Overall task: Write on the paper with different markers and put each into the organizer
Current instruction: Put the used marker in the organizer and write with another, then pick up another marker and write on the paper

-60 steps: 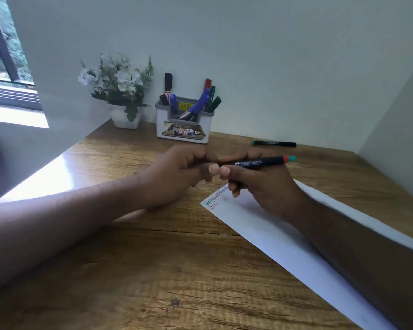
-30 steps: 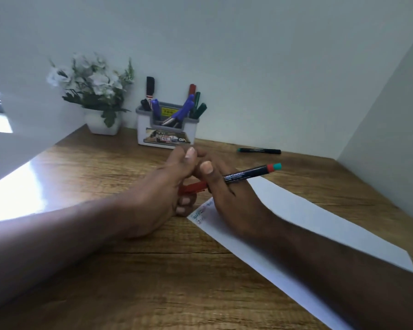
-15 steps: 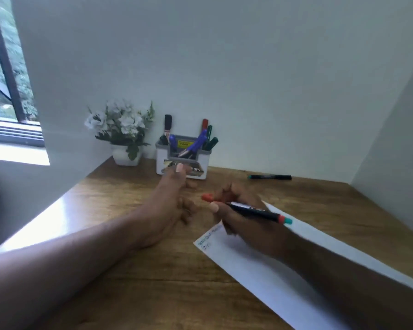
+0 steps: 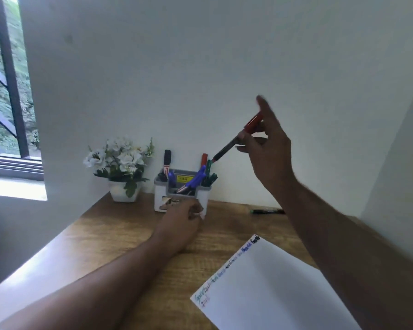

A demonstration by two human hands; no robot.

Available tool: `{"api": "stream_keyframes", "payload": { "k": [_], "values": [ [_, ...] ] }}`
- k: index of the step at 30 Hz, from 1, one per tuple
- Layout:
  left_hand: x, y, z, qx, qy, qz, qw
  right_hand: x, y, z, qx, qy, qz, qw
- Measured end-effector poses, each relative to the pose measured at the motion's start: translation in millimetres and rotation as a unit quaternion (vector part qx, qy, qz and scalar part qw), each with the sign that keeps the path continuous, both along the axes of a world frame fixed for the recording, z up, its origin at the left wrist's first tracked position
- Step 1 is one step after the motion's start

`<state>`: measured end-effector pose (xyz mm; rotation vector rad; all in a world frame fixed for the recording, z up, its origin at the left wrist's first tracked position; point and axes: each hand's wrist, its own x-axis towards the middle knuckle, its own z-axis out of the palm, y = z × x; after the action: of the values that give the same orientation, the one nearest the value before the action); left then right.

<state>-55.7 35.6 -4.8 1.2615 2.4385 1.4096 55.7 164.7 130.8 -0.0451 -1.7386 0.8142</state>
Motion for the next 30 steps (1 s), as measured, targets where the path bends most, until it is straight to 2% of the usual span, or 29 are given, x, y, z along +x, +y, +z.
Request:
{"api": "stream_keyframes", "payload": {
  "k": [6, 10, 14, 16, 18, 19, 21, 22, 23, 24, 28, 30],
  "values": [
    [-8, 4, -5, 0.023, 0.025, -0.007, 0.999, -31, 7, -29, 0.037, -0.056, -0.054, 0.996],
    [-11, 6, -8, 0.026, 0.03, -0.004, 0.999, -40, 6, -54, 0.114, -0.096, -0.065, 0.987],
    [-11, 6, -6, 0.01, 0.044, -0.009, 0.999, -27, 14, -58, 0.073, -0.081, -0.049, 0.993],
    [-8, 5, -5, -0.004, 0.073, -0.016, 0.997, -14, 32, -61, 0.064, -0.132, -0.079, 0.986],
    [-3, 4, -4, -0.032, 0.123, -0.032, 0.991, 1, 58, -66, 0.105, -0.279, -0.138, 0.944],
    [0, 5, -3, -0.05, 0.153, -0.045, 0.986, 9, 69, -69, 0.139, -0.383, -0.171, 0.897],
    [5, 6, -2, -0.079, 0.208, -0.075, 0.972, 22, 85, -77, 0.199, -0.578, -0.235, 0.755],
    [6, 7, -1, -0.088, 0.224, -0.088, 0.966, 27, 90, -82, 0.227, -0.634, -0.264, 0.69],
    [7, 8, -1, -0.095, 0.234, -0.096, 0.963, 29, 92, -86, 0.257, -0.66, -0.285, 0.646],
    [7, 9, -1, -0.098, 0.238, -0.1, 0.961, 30, 92, -90, 0.281, -0.668, -0.296, 0.623],
    [5, 9, -2, -0.096, 0.237, -0.098, 0.962, 23, 92, -100, 0.347, -0.656, -0.308, 0.595],
    [5, 8, -1, -0.094, 0.229, -0.096, 0.964, 19, 87, -100, 0.376, -0.626, -0.295, 0.616]
  ]
}}
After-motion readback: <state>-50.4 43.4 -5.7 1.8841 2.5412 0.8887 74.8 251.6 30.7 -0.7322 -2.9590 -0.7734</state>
